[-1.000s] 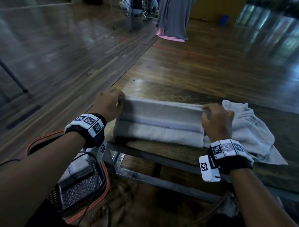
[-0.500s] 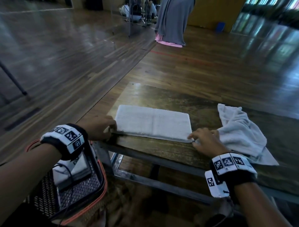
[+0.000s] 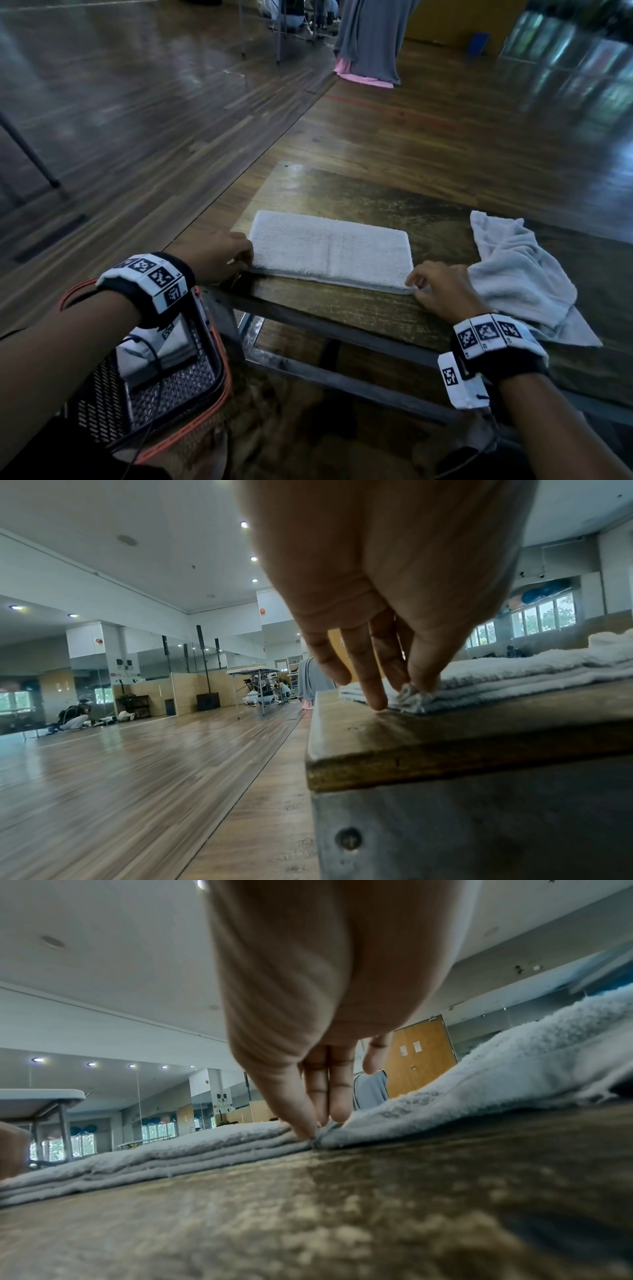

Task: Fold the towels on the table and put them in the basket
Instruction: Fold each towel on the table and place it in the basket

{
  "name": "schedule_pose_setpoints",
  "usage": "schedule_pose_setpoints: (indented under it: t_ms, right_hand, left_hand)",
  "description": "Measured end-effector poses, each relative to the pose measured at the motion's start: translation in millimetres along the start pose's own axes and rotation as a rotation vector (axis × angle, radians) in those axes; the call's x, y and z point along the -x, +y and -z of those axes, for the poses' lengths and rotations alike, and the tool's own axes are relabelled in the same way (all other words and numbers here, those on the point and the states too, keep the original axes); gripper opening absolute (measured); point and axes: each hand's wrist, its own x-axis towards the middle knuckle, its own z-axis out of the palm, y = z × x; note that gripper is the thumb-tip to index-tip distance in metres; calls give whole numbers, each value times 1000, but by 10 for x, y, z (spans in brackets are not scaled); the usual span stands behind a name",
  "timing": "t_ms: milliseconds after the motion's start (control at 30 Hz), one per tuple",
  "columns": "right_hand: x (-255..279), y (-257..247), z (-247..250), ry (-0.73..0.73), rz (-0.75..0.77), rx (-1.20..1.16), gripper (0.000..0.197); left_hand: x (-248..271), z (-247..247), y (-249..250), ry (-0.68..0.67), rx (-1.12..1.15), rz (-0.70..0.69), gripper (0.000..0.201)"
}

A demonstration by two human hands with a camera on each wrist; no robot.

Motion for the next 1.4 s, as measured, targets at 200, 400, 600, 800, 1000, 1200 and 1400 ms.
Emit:
schedule_pose_setpoints:
  t_ms: [200, 400, 600, 800, 1000, 1200, 1400]
  right_hand:
    - [-34, 36, 4, 62, 15, -78, 16]
    - [-82, 26, -7, 188, 13, -50, 13]
    - [-62, -71, -93, 128, 5, 89, 13]
    - [34, -239, -161, -2, 114, 77, 30]
    - [244, -302, -122, -1, 100, 45, 18]
    - [195, -481, -100, 111, -7, -19, 18]
    - [-199, -838, -227, 232, -17, -140, 23]
  left_hand:
    - [-58, -9, 8, -52, -19, 104, 12]
    - [-32, 47, -112, 44, -57, 71, 10]
    - [4, -14, -119, 69, -77, 23, 21]
    - [-9, -154, 57, 30, -101, -88, 30]
    - [79, -139, 145, -27, -115, -77, 24]
    - [-69, -307, 515, 128, -141, -2, 18]
    - [-449, -499, 872, 234, -94, 28, 31]
